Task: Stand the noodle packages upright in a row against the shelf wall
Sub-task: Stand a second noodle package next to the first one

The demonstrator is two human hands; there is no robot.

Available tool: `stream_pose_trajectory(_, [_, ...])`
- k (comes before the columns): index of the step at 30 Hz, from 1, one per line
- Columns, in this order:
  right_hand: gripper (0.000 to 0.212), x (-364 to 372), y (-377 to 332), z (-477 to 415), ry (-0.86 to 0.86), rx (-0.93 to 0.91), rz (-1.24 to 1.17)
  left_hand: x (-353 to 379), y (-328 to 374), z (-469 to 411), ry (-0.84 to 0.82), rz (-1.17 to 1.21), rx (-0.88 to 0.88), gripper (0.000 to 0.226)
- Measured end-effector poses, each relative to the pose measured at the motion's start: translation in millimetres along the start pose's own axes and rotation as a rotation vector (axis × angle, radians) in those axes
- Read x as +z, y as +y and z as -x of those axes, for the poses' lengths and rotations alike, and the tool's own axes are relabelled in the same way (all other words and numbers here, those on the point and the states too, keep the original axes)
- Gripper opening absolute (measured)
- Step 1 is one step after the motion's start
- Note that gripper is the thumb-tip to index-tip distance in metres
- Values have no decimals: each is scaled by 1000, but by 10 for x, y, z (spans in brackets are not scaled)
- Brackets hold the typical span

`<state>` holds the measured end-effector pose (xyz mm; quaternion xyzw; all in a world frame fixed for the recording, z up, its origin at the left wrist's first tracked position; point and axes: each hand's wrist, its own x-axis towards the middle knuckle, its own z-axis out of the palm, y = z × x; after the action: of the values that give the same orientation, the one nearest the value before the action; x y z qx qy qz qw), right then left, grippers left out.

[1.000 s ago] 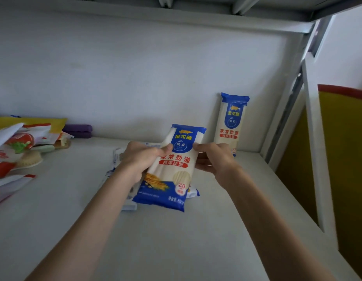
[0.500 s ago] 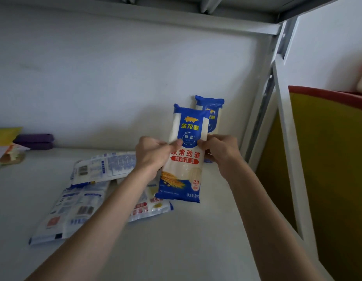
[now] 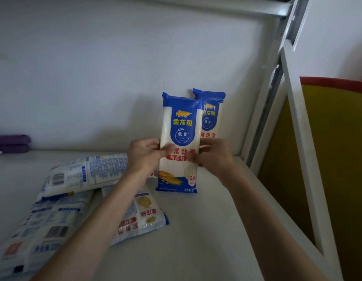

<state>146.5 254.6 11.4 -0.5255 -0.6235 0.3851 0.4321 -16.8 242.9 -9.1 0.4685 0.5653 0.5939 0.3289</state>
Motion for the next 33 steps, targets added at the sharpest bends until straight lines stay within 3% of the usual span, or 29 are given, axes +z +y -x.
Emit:
stream_pose_trajectory(4, [41, 75, 80, 65, -51, 66, 106, -9, 31, -47, -81, -41, -20, 20])
stream_pose_trajectory(13, [47, 352, 276, -124, 122, -26, 145, 111, -25, -255, 67, -90, 17, 16])
stream_pose_trajectory(21, [47, 549, 261, -624, 170, -104, 228, 165, -42, -651, 167, -127, 28, 16])
stream_pose_trajectory(25, [45, 694, 341, -809, 255, -117, 264, 149, -90, -806, 186, -163, 71, 26])
stream_pose_trajectory(33, [38, 792, 350, -991, 386, -168, 401, 187, -163, -1022, 209, -232, 137, 20])
